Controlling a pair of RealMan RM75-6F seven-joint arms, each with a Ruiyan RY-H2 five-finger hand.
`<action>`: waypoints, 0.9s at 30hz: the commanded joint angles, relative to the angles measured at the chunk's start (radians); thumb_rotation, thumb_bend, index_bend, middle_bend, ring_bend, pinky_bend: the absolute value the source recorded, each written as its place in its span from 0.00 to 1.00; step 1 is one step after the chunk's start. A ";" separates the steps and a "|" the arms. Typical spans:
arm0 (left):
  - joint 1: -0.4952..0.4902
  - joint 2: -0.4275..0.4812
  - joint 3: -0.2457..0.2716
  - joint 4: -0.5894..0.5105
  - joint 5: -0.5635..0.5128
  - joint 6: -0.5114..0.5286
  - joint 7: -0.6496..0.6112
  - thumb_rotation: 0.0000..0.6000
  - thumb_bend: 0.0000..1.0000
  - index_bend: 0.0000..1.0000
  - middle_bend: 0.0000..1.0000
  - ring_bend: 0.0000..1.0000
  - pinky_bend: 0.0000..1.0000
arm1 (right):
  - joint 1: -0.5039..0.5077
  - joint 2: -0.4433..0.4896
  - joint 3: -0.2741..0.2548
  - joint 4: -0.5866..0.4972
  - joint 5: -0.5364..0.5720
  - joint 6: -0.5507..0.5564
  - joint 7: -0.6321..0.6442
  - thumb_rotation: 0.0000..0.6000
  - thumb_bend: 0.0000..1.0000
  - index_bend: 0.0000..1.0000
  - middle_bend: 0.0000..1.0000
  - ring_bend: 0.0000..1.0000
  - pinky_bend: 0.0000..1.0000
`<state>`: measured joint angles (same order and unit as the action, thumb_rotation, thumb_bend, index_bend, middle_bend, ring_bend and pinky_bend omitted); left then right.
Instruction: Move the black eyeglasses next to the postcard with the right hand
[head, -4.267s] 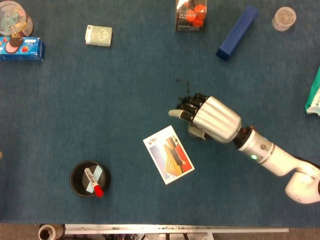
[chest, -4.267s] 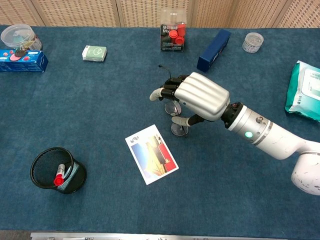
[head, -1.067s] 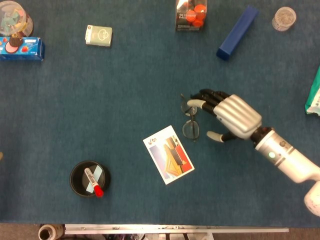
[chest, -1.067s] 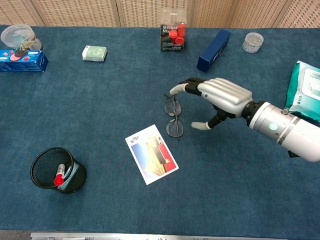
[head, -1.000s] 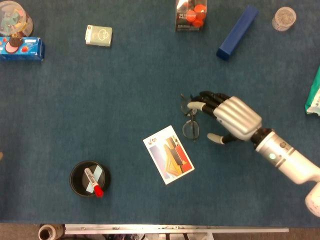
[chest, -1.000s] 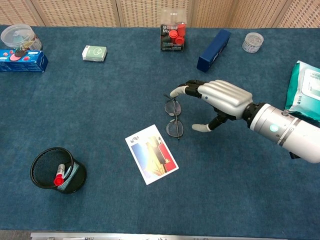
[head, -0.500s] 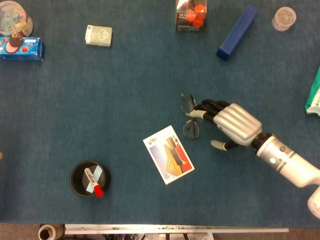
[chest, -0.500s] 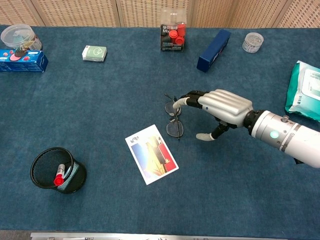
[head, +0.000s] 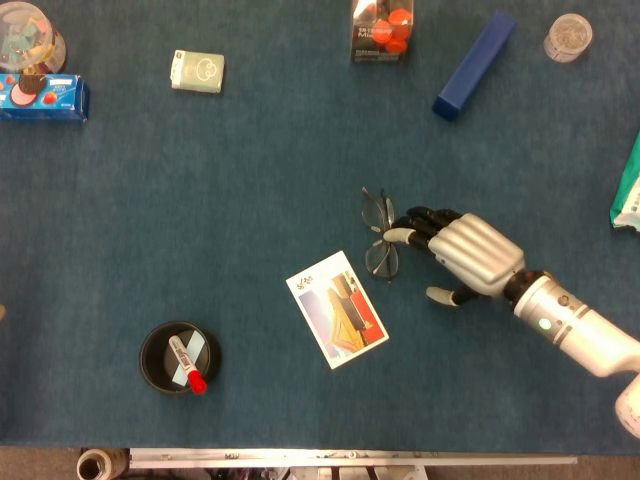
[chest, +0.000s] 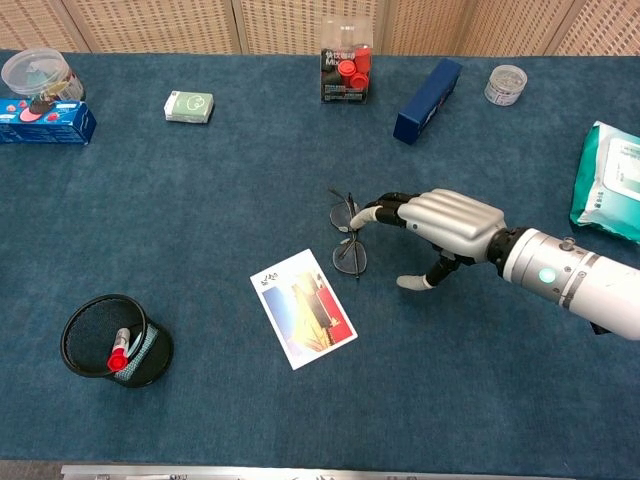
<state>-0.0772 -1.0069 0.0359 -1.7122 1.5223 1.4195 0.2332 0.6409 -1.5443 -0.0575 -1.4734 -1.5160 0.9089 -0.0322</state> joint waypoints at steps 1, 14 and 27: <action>0.000 0.001 0.000 0.000 0.000 0.001 0.000 1.00 0.00 0.56 0.46 0.38 0.46 | 0.001 -0.004 0.000 0.005 0.005 -0.008 -0.003 1.00 0.22 0.19 0.18 0.10 0.23; 0.001 0.002 0.001 -0.001 0.002 0.001 -0.002 1.00 0.00 0.56 0.46 0.38 0.46 | 0.003 -0.011 0.004 0.010 0.021 -0.034 -0.012 1.00 0.22 0.19 0.19 0.10 0.23; -0.001 0.003 0.000 0.000 0.000 -0.002 -0.005 1.00 0.00 0.55 0.46 0.38 0.46 | 0.007 -0.006 0.018 -0.012 0.025 -0.036 -0.013 1.00 0.22 0.19 0.19 0.10 0.23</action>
<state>-0.0778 -1.0041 0.0357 -1.7123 1.5225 1.4179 0.2279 0.6482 -1.5535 -0.0417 -1.4779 -1.4855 0.8672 -0.0466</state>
